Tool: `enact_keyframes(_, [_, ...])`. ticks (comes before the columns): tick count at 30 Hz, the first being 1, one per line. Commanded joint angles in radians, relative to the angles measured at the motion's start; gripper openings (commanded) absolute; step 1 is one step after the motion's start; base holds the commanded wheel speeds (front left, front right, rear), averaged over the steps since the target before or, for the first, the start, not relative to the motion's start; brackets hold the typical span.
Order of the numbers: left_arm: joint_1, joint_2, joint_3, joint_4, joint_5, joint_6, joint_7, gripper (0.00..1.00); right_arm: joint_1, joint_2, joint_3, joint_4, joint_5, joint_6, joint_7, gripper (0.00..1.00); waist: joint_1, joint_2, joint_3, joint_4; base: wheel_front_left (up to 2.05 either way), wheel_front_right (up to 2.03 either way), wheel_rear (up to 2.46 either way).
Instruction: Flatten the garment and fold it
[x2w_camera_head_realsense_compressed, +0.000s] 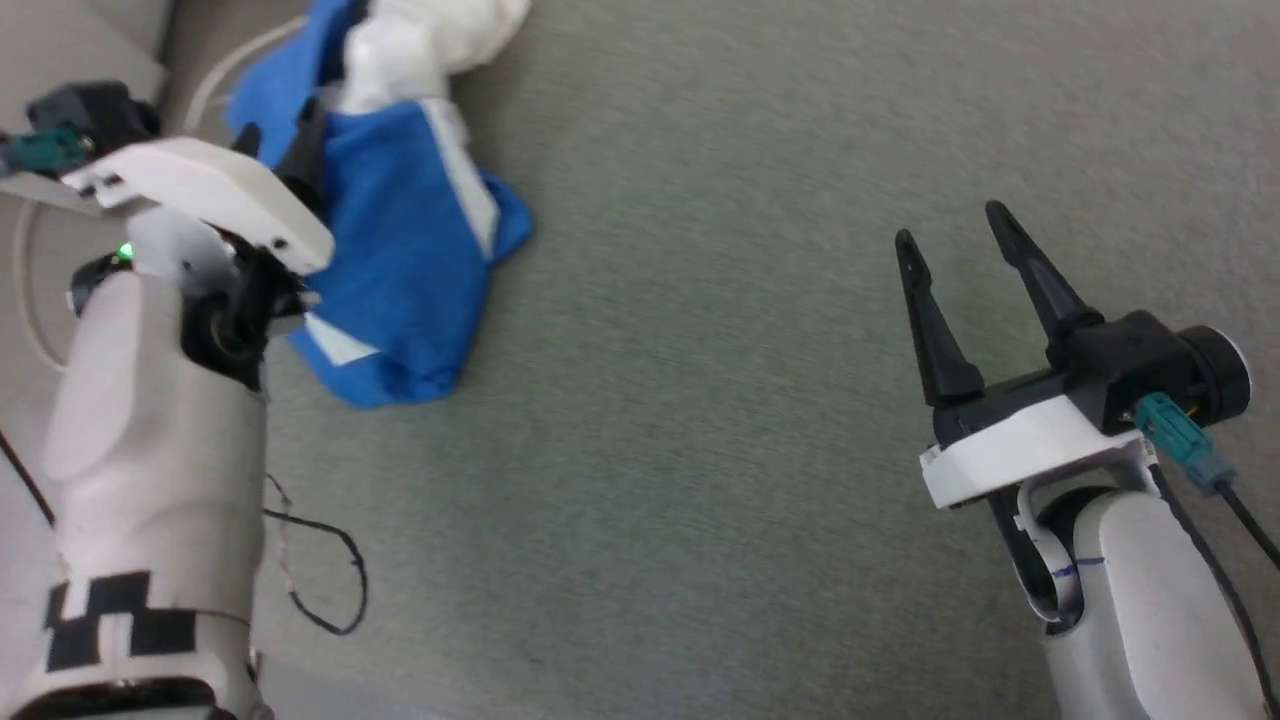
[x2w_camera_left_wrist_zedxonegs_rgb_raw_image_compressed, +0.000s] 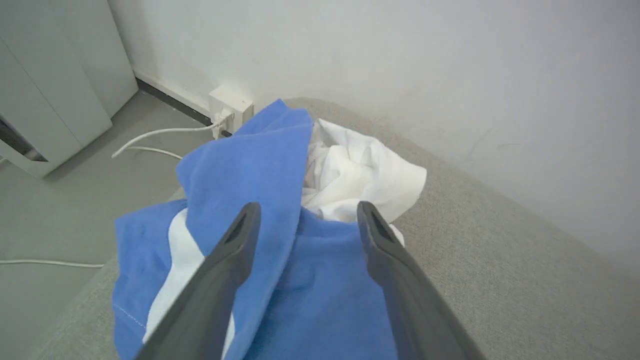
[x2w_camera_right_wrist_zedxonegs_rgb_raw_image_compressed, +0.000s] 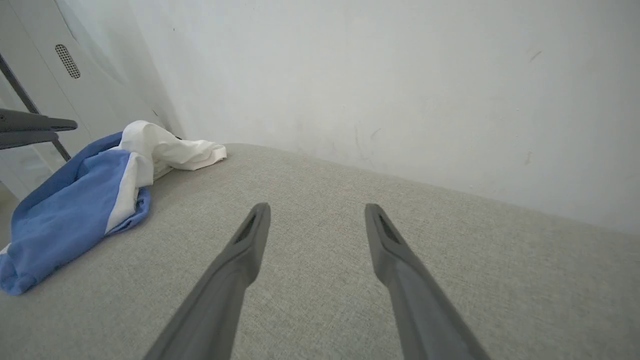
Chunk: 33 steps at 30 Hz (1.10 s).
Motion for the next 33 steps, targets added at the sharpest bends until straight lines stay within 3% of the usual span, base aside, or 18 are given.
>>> enact_keyframes(1, [-0.025,0.014,0.009,0.021,-0.006,0.022,0.032,1.00,-0.018,-0.001,0.001,0.004,0.007,-0.001,-0.010,1.00,-0.0002,-0.0001,0.169,-0.175,0.00,0.00,0.00])
enact_keyframes(10, [-0.027,0.071,0.016,0.088,-0.001,0.122,0.181,1.00,-0.047,-0.001,0.014,0.050,0.032,-0.001,-0.054,1.00,-0.0002,-0.0001,0.192,-0.239,0.00,0.00,0.00])
enact_keyframes(11, [-0.016,0.073,0.014,0.092,-0.001,0.123,0.189,0.89,-0.047,-0.001,0.014,0.058,0.034,-0.001,-0.058,1.00,-0.0002,-0.0001,0.185,-0.240,0.00,0.00,0.00])
enact_keyframes(12, [-0.006,0.074,0.012,0.092,-0.001,0.123,0.191,0.49,-0.046,-0.001,0.013,0.065,0.037,-0.001,-0.061,1.00,-0.0002,-0.0001,0.177,-0.240,0.00,0.00,0.00])
enact_keyframes(14, [0.014,0.079,0.016,0.079,0.004,0.127,0.156,0.00,-0.044,-0.001,0.011,0.081,0.041,-0.001,-0.069,1.00,-0.0002,-0.0001,0.152,-0.237,0.00,0.00,0.00])
enact_keyframes(25, [0.165,0.138,0.021,-0.081,0.153,0.168,-0.384,0.00,0.043,-0.001,-0.005,0.154,0.080,-0.001,-0.101,1.00,-0.0002,-0.0001,-0.137,-0.209,0.00,0.00,0.00])
enact_keyframes(33, [0.166,0.105,-0.057,-0.272,0.238,0.162,-0.439,0.00,0.138,-0.001,-0.038,0.164,0.109,-0.001,-0.097,1.00,-0.0002,-0.0001,-0.325,-0.228,0.00,0.00,0.00])
